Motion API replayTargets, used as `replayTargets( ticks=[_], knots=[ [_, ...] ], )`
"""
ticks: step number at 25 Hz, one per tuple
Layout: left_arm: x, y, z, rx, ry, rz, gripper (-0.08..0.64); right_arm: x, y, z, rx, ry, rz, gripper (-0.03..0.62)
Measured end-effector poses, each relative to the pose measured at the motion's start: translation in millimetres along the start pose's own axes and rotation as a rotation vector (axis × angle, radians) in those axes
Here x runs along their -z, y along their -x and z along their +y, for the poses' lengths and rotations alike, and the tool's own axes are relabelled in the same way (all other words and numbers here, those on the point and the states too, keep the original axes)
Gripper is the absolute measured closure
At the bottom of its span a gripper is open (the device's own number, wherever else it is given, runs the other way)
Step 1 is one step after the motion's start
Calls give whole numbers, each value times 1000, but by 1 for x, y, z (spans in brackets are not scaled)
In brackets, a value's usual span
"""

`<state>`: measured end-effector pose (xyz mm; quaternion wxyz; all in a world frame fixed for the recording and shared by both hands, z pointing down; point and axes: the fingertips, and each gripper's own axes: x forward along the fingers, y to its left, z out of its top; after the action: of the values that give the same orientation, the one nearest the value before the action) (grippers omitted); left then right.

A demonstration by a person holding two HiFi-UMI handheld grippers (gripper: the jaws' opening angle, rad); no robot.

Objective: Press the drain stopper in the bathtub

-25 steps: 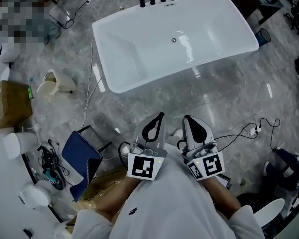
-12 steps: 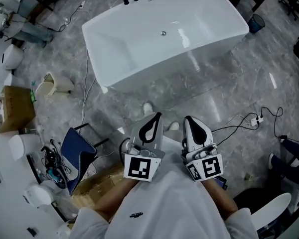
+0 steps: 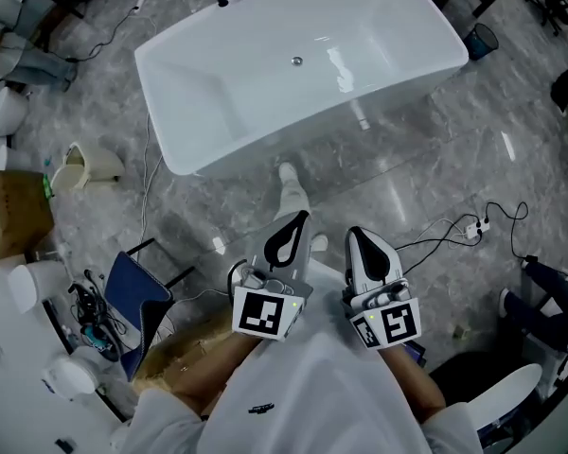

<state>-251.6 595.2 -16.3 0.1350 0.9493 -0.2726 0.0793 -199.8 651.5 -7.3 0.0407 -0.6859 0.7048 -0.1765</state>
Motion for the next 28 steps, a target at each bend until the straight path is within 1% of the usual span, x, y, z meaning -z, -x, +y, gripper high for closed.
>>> replayTargets(
  ticks=[4,7,9,12,16,18,20,21,23,25,26,28],
  knots=[
    [-13,-65,33,28,22,-3,561,-13,-50,-38,33,12,30,597],
    [-27,-114,69,28,37,0,561,-31,-99,-66,45,24,47,597],
    [-41,-142,96,21,44,-3,561,-49,-135,-76,23,46,45,591],
    [-67,-180,130,9,62,-33,561,-78,-187,-86,-26,88,33,591],
    [-84,-222,164,-4,87,-37,561,-99,-247,-106,-68,108,50,591],
    [-89,-239,183,-15,95,-36,561,-105,-272,-112,-105,75,67,591],
    [-93,-253,201,-34,104,-44,561,-107,-294,-114,-173,18,99,595],
    [-95,-260,208,-44,112,-43,561,-108,-304,-117,-204,8,118,595],
    [-96,-274,221,-74,132,-31,560,-109,-326,-127,-240,44,152,595],
    [-96,-291,234,-124,158,-15,561,-112,-352,-145,-268,98,175,594],
    [-96,-300,240,-153,164,-8,561,-113,-365,-153,-295,116,177,592],
    [-99,-319,250,-209,161,-1,561,-116,-387,-167,-380,149,165,591]
  ],
)
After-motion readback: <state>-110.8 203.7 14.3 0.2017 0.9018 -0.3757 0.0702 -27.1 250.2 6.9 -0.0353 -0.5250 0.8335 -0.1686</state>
